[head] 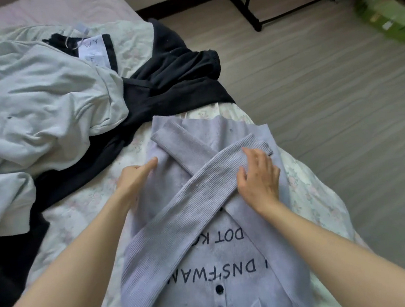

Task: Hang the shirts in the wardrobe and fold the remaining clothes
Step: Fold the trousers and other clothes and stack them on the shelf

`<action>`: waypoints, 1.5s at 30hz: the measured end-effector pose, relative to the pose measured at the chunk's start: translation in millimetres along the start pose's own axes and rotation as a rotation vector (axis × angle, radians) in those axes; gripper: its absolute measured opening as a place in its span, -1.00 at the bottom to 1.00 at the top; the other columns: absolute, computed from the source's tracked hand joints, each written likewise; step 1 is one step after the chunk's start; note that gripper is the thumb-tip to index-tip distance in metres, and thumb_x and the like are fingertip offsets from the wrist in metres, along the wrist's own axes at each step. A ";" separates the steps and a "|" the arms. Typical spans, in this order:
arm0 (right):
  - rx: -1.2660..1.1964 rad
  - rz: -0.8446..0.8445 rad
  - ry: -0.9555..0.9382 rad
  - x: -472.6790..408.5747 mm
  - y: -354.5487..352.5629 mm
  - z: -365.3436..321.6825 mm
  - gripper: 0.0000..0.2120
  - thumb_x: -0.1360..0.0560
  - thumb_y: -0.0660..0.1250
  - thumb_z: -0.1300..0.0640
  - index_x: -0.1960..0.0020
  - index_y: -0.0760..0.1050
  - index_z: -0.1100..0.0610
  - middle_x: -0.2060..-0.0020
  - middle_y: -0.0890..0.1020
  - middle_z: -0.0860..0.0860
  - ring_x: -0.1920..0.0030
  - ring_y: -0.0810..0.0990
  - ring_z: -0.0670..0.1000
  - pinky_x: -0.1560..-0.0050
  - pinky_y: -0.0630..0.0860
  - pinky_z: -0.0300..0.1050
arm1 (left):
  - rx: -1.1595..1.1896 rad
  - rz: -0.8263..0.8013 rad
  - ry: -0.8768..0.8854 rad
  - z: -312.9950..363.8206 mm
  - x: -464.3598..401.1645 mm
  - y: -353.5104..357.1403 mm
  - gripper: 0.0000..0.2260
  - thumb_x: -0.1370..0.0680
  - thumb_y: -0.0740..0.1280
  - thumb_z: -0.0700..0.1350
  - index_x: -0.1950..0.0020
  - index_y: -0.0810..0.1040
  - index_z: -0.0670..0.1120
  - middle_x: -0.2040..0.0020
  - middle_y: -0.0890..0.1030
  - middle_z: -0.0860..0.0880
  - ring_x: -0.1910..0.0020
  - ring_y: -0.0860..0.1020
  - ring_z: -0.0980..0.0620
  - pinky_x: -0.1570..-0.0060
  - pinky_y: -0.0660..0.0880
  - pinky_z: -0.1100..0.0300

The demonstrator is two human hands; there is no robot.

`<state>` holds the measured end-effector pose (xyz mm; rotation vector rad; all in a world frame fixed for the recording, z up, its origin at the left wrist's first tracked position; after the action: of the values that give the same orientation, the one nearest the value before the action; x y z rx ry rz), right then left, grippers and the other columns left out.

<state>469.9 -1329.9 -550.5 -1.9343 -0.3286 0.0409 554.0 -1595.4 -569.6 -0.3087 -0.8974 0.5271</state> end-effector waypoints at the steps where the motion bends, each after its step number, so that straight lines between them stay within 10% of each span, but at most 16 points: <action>1: 0.042 -0.075 -0.084 -6.6 4.2 -6.1 -0.51 -0.56 0.12 0.05 -0.47 0.15 0.03 -0.42 0.24 0.02 -0.42 0.16 0.02 -0.40 0.07 0.07 | -0.009 -0.016 0.003 5.6 -5.5 4.2 -0.66 -0.40 0.38 0.14 0.22 0.45 -0.13 0.29 0.44 -0.07 0.30 0.43 -0.04 0.27 0.32 0.12; 6: 0.228 -0.418 -0.292 -32.1 34.2 -17.6 -0.50 -0.61 -0.06 -0.09 -0.51 -0.11 -0.14 -0.53 -0.04 -0.06 -0.51 -0.19 0.01 -0.42 -0.28 0.23 | -0.259 0.212 0.223 38.8 -25.8 11.2 -0.79 -0.49 0.30 -0.08 0.25 0.32 -0.11 0.26 0.47 -0.07 0.20 0.46 -0.13 0.29 0.28 0.10; 11: 0.299 -0.520 -0.161 -55.3 40.0 7.2 -0.49 -0.58 -0.14 -0.24 -0.48 -0.19 -0.24 -0.51 -0.20 -0.14 -0.49 -0.32 0.08 -0.34 -0.25 0.39 | -0.139 0.613 0.055 31.2 -33.3 -18.6 -0.78 -0.55 0.26 -0.08 -0.12 0.38 -0.14 -0.14 0.52 -0.25 -0.13 0.47 -0.29 -0.03 0.34 -0.02; 14: 0.248 -0.526 -0.033 -70.8 42.5 11.4 -0.50 -0.58 -0.18 -0.23 -0.49 -0.21 -0.23 -0.51 -0.24 -0.12 -0.49 -0.31 0.14 -0.33 -0.25 0.41 | -0.419 0.659 0.362 40.8 -25.2 -9.5 -0.65 -0.53 0.25 -0.12 -0.29 0.40 -0.18 -0.24 0.43 -0.27 -0.19 0.40 -0.29 -0.11 0.32 -0.15; 17: 0.201 -0.498 0.039 -79.4 45.2 12.8 -0.50 -0.59 -0.18 -0.20 -0.48 -0.24 -0.23 -0.51 -0.27 -0.06 -0.49 -0.30 0.15 -0.33 -0.24 0.41 | -0.796 0.445 0.799 48.3 -11.8 28.1 -0.51 -0.51 0.10 0.10 -0.40 0.38 -0.03 -0.40 0.37 -0.17 -0.35 0.32 -0.22 -0.23 0.25 -0.20; 20: 0.185 -0.529 0.093 -72.9 43.4 35.3 -0.51 -0.58 -0.20 -0.22 -0.47 -0.25 -0.26 -0.51 -0.26 -0.08 -0.50 -0.29 0.11 -0.36 -0.21 0.38 | -1.068 0.088 0.603 18.9 -24.5 52.8 -0.46 -0.53 -0.16 0.31 -0.50 -0.09 0.24 -0.56 -0.10 0.01 -0.52 -0.16 -0.09 -0.44 -0.13 -0.18; 25: 0.185 -0.541 0.360 -41.3 22.7 88.4 -0.47 -0.59 -0.16 -0.22 -0.49 -0.26 -0.19 -0.52 -0.21 -0.04 -0.51 -0.21 0.12 -0.39 -0.13 0.32 | -1.156 0.181 0.441 11.4 -17.6 44.9 -0.47 -0.58 -0.15 0.24 -0.52 -0.15 0.15 -0.56 -0.13 -0.04 -0.51 -0.18 -0.13 -0.39 -0.20 -0.23; 31: -0.001 -0.378 0.263 36.6 5.4 78.2 -0.50 -0.62 -0.13 -0.08 -0.53 -0.14 -0.07 -0.53 -0.16 0.06 -0.51 -0.19 0.04 -0.45 -0.23 0.13 | -0.752 0.191 0.422 -53.9 61.0 39.9 -0.48 -0.61 -0.03 0.14 -0.54 -0.09 0.09 -0.55 -0.17 -0.06 -0.51 -0.25 -0.06 -0.40 -0.26 -0.19; 38: 0.216 -0.231 0.107 199.0 11.2 93.4 -0.36 -0.58 0.08 0.00 -0.45 -0.31 -0.08 -0.51 -0.19 0.12 -0.52 -0.16 0.06 -0.44 -0.26 0.11 | -0.862 0.132 0.314 -175.7 165.1 41.8 -0.47 -0.60 -0.04 0.13 -0.52 -0.12 0.04 -0.54 -0.15 -0.18 -0.51 -0.16 -0.20 -0.44 -0.18 -0.15; 45: 0.325 -0.202 -0.223 293.0 6.2 59.9 -0.58 -0.43 0.29 0.08 -0.25 0.51 0.20 -0.35 0.41 0.21 -0.38 0.34 0.20 -0.35 0.06 0.37 | -0.971 -0.040 0.552 -196.6 239.5 46.1 -0.50 -0.54 0.03 0.13 -0.41 0.38 -0.04 -0.47 0.28 -0.14 -0.48 0.13 -0.22 -0.38 -0.06 -0.28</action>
<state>741.7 -1205.4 -542.0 -1.5697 -0.6263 0.1680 820.3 -1431.5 -550.0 -1.2480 -0.5545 -0.0840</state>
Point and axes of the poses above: each hand's wrist, its own x-axis away from the middle knuckle, its own y-axis out of the palm, z = x × y, the point moved 4 cm from there along -x, towards the middle knuckle
